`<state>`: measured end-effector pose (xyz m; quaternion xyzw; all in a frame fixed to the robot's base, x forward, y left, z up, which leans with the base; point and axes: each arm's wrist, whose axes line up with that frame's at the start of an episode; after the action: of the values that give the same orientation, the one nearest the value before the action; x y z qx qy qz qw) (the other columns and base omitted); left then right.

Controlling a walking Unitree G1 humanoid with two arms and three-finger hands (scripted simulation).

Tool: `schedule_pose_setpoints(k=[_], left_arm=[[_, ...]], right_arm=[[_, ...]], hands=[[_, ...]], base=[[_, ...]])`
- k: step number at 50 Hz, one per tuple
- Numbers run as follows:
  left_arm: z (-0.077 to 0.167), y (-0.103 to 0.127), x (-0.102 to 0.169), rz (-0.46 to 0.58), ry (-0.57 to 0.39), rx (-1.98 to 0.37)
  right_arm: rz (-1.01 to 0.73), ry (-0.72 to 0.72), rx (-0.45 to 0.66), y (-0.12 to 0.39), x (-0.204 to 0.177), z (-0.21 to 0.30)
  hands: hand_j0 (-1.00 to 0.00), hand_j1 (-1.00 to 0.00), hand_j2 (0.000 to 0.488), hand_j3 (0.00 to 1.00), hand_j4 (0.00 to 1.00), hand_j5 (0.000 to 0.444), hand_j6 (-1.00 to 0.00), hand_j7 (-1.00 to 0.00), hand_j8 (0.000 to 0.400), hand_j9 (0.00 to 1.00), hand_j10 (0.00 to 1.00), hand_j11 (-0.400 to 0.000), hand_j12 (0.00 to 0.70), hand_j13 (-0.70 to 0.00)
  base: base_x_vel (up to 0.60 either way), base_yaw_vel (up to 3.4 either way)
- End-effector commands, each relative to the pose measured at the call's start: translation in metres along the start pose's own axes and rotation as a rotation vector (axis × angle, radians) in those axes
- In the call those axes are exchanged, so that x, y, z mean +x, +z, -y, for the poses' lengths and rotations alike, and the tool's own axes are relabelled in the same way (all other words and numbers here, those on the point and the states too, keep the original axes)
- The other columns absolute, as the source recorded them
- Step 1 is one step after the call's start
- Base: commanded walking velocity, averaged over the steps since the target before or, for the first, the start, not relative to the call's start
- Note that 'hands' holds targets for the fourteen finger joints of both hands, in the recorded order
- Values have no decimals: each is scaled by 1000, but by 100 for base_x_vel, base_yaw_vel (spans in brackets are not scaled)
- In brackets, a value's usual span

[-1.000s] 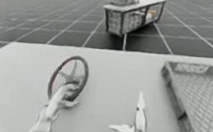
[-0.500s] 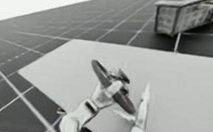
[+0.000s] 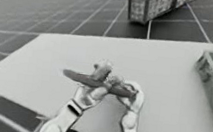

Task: Pick up and drop off the object

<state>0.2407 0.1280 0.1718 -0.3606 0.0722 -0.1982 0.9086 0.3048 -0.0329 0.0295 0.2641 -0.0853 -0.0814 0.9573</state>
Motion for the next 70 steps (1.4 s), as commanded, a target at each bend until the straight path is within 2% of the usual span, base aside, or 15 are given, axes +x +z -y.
schedule_pose_setpoints(k=[1, 5, 6, 10, 13, 14, 18, 21, 23, 24, 27, 29, 30, 31, 70], left_arm=[[-48, -22, -20, -137, 254, 27], [-58, -19, -20, -128, 292, -10], [-55, -29, -27, -133, 296, -20], [-58, -30, -30, -158, 275, -13], [-57, -45, -35, -175, 275, -21], [-54, -39, -34, -184, 251, -39], [-45, -58, -32, -247, 229, -48], [-47, -64, -47, -284, 211, -72], [-44, -69, -48, -271, 209, -53], [-53, -62, -43, -279, 204, -54], [-41, -70, -48, -265, 186, -54], [-49, -60, -56, -262, 188, -56], [-50, -65, -55, -260, 177, -49], [-50, -63, -52, -253, 177, -57], [-50, -63, -52, -253, 177, -57]], right_arm=[[55, -251, -65, 11, 11, 32], [158, -184, -199, 9, 20, 34], [214, -157, -205, 9, 20, 25], [416, 44, -220, 1, 31, 49], [546, 240, -221, 2, 53, 66], [581, 280, -240, 4, 56, 69], [781, 164, -188, 17, 28, 58], [941, 192, -186, 27, 19, 60], [963, 288, -122, 41, 34, 77], [958, 354, -114, 53, 44, 90], [1004, 504, -162, 90, 49, 99], [979, 584, -204, 100, 41, 97], [959, 622, -206, 105, 34, 100], [-213, -336, -94, 109, 102, 13], [-213, -336, -94, 109, 102, 13]], hands=[[0, 0, 0, 1000, 1000, 0, 0, 0, 0, 1000, 1000, -400, 0, -700], [0, 0, 0, 1000, 1000, 0, 0, 0, 0, 1000, 1000, -400, 0, -700], [0, 0, 0, 1000, 1000, 0, 0, 0, 0, 1000, 1000, -400, 0, -700], [0, 0, 0, 1000, 1000, 0, 0, 0, 0, 1000, 1000, -400, 0, -700], [0, 0, 0, 1000, 1000, 0, 0, 0, 0, 1000, 1000, -400, 0, -700], [0, 0, 0, 1000, 1000, 0, 0, 0, 0, 1000, 1000, -400, 0, -700], [0, 0, 0, 1000, 1000, 0, 0, 0, 0, 1000, 1000, -400, 0, -700], [0, 0, 0, 1000, 1000, 0, 0, 0, 0, 1000, 1000, -400, 0, -700], [0, 0, 0, 1000, 1000, 0, 0, 0, 0, 1000, 1000, -400, 0, -700], [0, 0, 0, 1000, 1000, 0, 0, 0, 0, 1000, 1000, -400, 0, -700], [0, 0, 0, 1000, 1000, 0, 0, 0, 0, 1000, 1000, -400, 0, -700], [0, 0, 0, 1000, 1000, 0, 0, 0, 0, 1000, 1000, -400, 0, -700], [0, 0, 0, 1000, 1000, 0, 0, 0, 0, 1000, 1000, -400, 0, -700], [0, 0, 0, 1000, 1000, 0, 0, 0, 0, 1000, 1000, -400, 0, -700], [0, 0, 0, 1000, 1000, 0, 0, 0, 0, 1000, 1000, -400, 0, -700]], base=[[0, 0], [0, 0], [0, 0], [0, 0], [0, 0], [0, 0], [0, 0], [0, 0], [0, 0], [0, 0], [0, 0], [0, 0], [0, 0], [18, 244], [23, 177]])
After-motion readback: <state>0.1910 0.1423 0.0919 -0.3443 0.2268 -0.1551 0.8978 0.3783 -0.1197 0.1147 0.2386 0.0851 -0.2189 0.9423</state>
